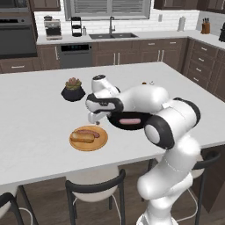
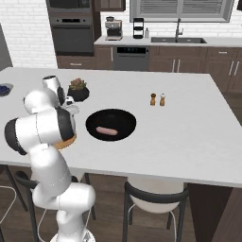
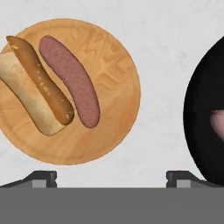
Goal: Place one bun and one sausage from the bowl on each plate.
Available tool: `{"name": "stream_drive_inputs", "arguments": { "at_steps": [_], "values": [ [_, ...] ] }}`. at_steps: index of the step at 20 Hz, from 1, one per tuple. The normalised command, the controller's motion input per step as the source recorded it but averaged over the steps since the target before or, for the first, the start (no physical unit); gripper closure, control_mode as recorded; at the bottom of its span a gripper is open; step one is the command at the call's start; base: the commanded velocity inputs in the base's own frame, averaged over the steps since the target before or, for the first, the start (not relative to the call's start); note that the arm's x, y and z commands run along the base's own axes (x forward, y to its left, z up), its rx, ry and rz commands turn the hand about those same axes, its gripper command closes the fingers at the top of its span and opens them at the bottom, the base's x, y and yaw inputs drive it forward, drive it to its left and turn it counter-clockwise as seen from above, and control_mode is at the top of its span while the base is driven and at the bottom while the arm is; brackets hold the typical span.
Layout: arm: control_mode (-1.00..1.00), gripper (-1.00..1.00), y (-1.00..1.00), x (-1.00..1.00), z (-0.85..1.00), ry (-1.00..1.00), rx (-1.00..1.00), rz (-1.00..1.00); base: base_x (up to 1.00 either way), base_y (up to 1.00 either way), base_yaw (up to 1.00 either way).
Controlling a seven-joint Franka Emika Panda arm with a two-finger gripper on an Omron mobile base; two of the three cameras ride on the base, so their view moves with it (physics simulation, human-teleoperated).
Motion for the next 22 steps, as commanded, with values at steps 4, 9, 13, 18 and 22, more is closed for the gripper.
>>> {"name": "stream_drive_inputs", "arguments": {
  "at_steps": [4, 9, 13, 18, 22],
  "values": [
    [-1.00, -1.00, -1.00, 0.17, 0.50, -0.02, 0.15, -0.10, 0.00, 0.00, 0.00],
    [-1.00, -1.00, -1.00, 0.50, 0.12, 0.09, 0.08, -0.07, 0.00, 0.00, 0.00],
    [-1.00, -1.00, -1.00, 0.21, -0.53, 0.12, 0.00, 0.04, 0.00, 0.00, 0.00],
    [-1.00, -1.00, -0.42, 0.49, -0.39, -0.07, -0.01, 0.23, 0.00, 0.00, 0.00],
    [-1.00, -1.00, 0.00, 0.50, -0.41, -0.01, -0.07, 0.04, 0.00, 0.00, 0.00]
  ]
}}
